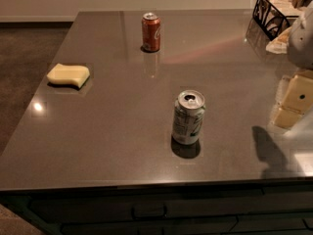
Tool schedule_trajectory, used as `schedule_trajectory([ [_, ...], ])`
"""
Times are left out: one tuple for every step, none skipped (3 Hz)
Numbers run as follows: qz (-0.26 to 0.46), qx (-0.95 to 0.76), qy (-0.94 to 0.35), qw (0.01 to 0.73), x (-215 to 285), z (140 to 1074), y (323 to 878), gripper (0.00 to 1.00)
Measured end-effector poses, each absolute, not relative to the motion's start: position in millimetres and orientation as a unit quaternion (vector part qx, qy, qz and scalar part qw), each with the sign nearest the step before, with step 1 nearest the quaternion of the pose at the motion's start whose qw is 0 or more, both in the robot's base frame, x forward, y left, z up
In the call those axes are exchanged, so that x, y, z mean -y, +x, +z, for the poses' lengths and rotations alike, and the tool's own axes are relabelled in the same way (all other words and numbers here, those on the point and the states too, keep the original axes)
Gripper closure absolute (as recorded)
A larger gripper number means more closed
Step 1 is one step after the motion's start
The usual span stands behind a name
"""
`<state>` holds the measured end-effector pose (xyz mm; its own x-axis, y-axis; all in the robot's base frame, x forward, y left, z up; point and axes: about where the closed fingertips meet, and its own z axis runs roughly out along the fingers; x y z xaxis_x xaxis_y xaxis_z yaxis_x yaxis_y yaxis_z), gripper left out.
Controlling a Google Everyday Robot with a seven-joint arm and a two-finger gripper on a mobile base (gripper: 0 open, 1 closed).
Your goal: Move 7up can near coke can
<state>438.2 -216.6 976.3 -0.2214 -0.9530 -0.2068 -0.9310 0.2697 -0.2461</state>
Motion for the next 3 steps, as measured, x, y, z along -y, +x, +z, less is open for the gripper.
schedule_trajectory([
  [-0.033,-0.780,-0.603,0.162,216,977,439,0.00],
  [-0.008,-0.769,-0.612,0.187,191,970,448,0.00],
  [0.028,-0.748,-0.624,0.226,150,956,461,0.00],
])
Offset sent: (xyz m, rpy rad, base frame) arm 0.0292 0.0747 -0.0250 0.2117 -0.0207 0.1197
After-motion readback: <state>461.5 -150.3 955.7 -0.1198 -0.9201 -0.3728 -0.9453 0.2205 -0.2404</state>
